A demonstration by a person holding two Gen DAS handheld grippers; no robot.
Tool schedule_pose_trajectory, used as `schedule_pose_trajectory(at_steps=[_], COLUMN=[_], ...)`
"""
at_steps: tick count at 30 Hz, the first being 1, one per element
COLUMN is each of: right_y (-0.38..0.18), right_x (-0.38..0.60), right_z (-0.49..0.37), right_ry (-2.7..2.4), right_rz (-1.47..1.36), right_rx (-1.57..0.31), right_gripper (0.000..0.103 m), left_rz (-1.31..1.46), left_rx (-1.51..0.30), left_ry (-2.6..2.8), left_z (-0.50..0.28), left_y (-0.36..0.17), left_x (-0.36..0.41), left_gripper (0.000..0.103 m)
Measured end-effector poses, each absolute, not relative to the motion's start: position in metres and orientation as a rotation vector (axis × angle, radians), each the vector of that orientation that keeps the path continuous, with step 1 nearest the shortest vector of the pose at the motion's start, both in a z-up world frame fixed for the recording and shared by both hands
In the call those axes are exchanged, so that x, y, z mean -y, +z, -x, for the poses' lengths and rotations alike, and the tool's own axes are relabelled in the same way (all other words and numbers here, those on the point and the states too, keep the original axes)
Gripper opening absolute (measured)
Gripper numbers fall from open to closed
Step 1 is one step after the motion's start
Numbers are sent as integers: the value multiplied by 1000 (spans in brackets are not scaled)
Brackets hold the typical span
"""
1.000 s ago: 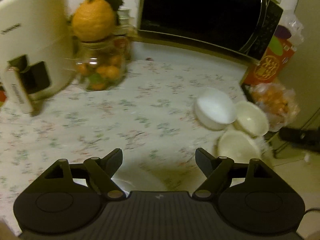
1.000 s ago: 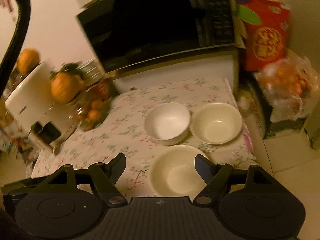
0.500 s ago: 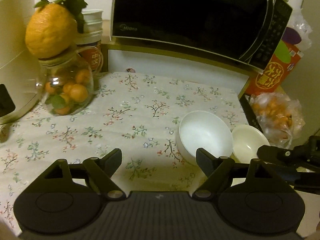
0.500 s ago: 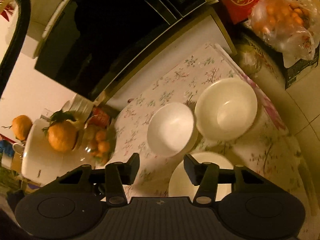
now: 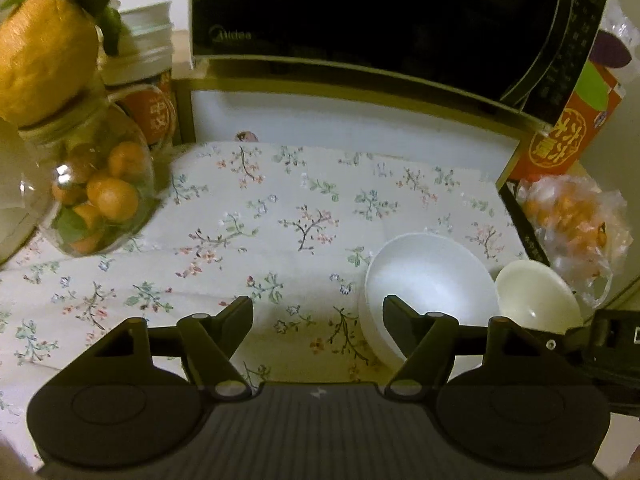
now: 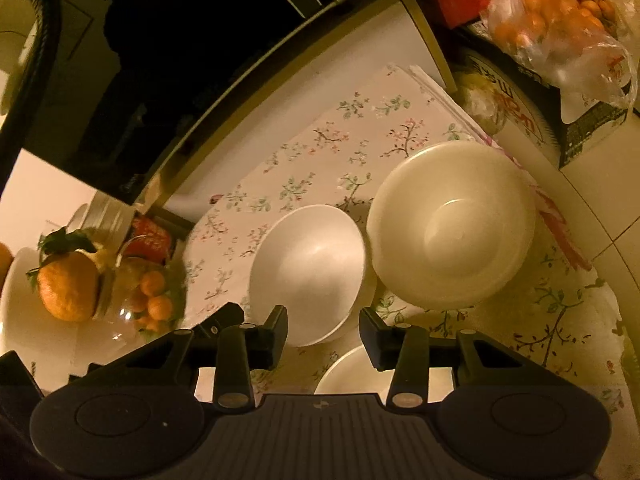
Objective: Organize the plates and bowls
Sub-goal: 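Move both tools toward the cream-white bowls by the microwave, then grasp a white bowl rim with left tool while right tool grasps another bowl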
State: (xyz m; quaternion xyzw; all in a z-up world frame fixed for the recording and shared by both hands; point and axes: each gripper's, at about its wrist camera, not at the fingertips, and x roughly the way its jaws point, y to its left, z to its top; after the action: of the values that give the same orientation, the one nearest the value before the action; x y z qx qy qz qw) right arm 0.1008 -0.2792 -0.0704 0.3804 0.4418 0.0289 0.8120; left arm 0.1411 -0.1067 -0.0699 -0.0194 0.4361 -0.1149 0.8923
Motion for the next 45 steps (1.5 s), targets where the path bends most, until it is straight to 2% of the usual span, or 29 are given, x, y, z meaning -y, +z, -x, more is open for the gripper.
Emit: schedule_pose_trajectory(at_steps=[16,21,26,30,45], right_y=[-83,-83,-84,-84,-69], right_x=[267,262,263,259,254], right_z=[-112,-113,-113,-114,-111], right_ry=[3,11,8,6,50], right_rz=[-749,-701,-687,-657,-624], right_rx=[-958,-963,-959,-957,-934], right_gripper=[34,27,15,13,12], left_rz=[-11,-23,-16,-24,24], left_rx=[-904,-914,-913,-912,-913], left_ry=[-291,-303,-325,-336,-304], left_z=[-145,-146,-143,-139,-133], left_y=[-86,-90,-90,-90,-74], left_x=[127,129,131,134,122], left_gripper=[59,40,26,16,12])
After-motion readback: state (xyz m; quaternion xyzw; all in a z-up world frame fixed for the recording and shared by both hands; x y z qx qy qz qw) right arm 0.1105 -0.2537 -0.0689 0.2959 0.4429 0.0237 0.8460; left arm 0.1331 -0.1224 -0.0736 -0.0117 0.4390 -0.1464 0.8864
